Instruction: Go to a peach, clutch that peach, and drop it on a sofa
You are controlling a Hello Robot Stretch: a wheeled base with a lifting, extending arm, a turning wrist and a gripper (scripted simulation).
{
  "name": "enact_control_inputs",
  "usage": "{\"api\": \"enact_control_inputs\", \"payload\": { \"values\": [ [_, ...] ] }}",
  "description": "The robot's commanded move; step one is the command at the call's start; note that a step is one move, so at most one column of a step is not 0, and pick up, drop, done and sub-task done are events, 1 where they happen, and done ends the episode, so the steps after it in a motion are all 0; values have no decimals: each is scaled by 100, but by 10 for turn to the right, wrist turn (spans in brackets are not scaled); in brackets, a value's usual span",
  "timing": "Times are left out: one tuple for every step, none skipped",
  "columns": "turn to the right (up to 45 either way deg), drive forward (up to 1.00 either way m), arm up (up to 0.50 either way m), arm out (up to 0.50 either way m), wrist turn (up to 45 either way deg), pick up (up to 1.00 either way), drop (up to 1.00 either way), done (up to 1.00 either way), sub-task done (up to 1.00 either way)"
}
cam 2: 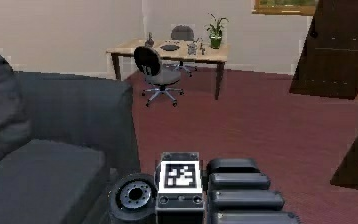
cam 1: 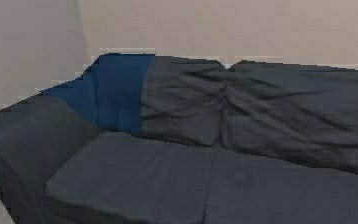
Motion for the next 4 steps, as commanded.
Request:
{"api": "enact_control_inputs", "payload": {
  "values": [
    [-120, 0, 0, 0, 0, 0, 0, 0, 0],
    [450, 0, 0, 0, 0, 0, 0, 0, 0],
    [150, 0, 0, 0, 0, 0, 0, 0, 0],
    [-450, 0, 0, 0, 0, 0, 0, 0, 0]
  ]
}}
